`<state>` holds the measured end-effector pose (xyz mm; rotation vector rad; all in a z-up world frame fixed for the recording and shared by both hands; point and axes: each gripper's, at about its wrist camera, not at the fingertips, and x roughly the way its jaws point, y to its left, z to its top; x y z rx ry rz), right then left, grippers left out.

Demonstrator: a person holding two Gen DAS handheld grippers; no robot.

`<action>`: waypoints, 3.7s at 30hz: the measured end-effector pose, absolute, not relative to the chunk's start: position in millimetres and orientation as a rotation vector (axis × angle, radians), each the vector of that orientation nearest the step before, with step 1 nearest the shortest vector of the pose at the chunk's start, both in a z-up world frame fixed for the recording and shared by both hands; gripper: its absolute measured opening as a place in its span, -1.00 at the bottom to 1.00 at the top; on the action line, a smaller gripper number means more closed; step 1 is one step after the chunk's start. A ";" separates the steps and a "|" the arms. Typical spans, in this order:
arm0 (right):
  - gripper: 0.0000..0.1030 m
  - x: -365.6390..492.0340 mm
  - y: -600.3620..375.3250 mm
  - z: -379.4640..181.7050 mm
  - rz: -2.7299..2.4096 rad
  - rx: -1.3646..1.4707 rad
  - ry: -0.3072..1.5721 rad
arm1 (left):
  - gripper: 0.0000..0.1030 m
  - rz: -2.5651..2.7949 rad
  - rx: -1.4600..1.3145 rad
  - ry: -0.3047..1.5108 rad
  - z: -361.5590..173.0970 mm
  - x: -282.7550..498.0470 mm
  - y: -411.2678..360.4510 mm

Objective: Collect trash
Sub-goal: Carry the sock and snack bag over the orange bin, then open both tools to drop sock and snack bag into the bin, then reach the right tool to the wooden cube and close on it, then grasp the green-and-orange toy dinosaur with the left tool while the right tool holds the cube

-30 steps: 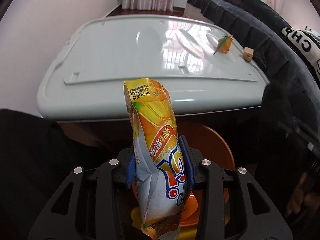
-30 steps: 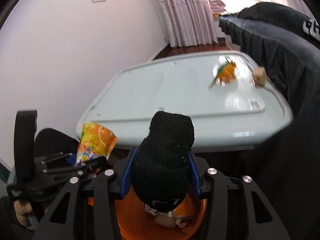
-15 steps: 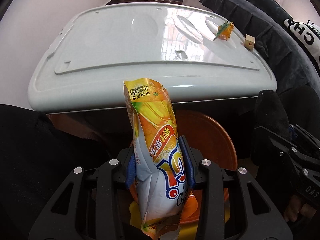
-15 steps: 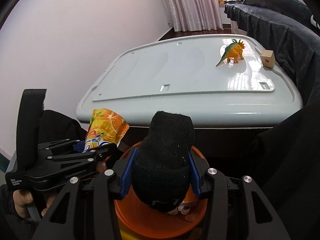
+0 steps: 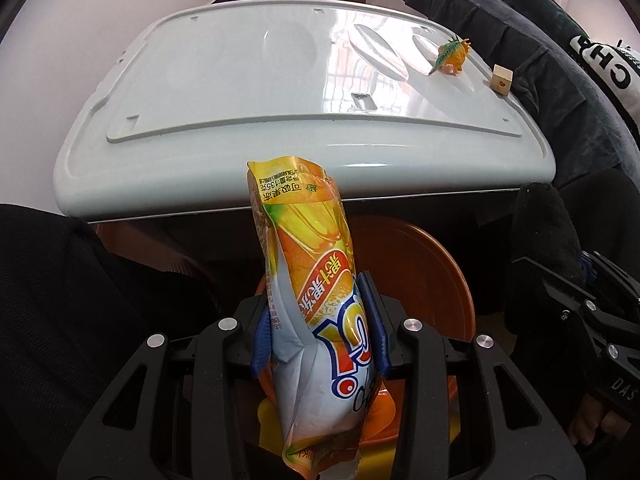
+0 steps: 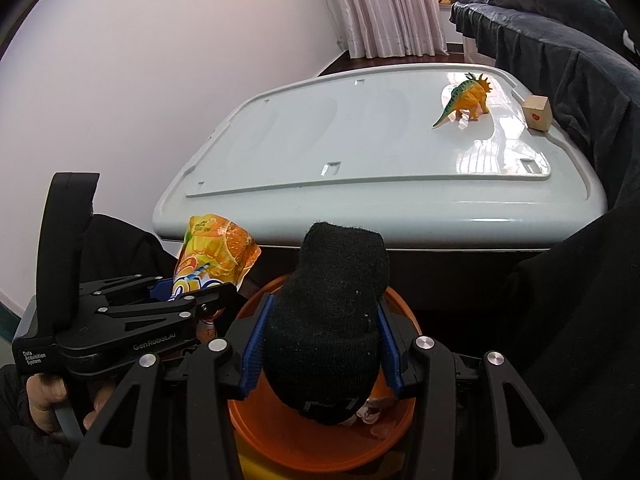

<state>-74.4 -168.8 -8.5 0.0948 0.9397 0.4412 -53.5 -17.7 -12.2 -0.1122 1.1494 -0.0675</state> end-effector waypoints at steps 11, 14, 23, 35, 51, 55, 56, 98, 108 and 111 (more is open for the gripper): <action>-0.08 -74.4 -167.8 -10.8 0.445 0.097 0.952 | -0.26 -0.066 -0.112 1.160 -13.0 -53.9 -16.8; -0.08 -74.3 -166.8 -11.5 0.448 0.095 0.956 | -0.26 -0.066 -0.110 1.163 -13.4 -53.4 -16.9; -0.04 -72.7 -166.2 -14.8 0.453 0.093 0.976 | -0.26 -0.062 -0.113 1.174 -16.3 -54.0 -15.5; 0.21 -73.7 -183.4 -7.6 0.406 0.157 0.936 | 0.57 -0.012 -0.179 1.171 -12.7 -54.9 -1.0; 0.34 65.3 -254.7 56.5 0.174 0.095 0.796 | 0.57 -0.019 -0.122 1.030 12.5 -38.8 0.0; 0.34 135.1 -274.6 48.2 0.065 -0.003 0.860 | 0.57 -0.015 -0.098 0.990 11.3 -28.2 -1.6; 0.34 145.6 -279.2 43.0 0.041 -0.001 0.877 | 0.57 -0.019 -0.098 0.987 9.6 -26.3 -1.7; -0.32 125.7 -246.8 -8.0 0.116 0.115 1.059 | 0.57 -0.102 -0.009 0.959 25.5 66.3 -52.1; -0.31 74.1 -277.9 21.2 0.098 0.253 0.913 | 0.57 -0.310 0.133 0.921 30.1 207.0 -145.3; -0.31 66.9 -290.2 34.8 0.064 0.283 0.838 | 0.57 -0.349 0.172 0.938 11.2 225.8 -165.5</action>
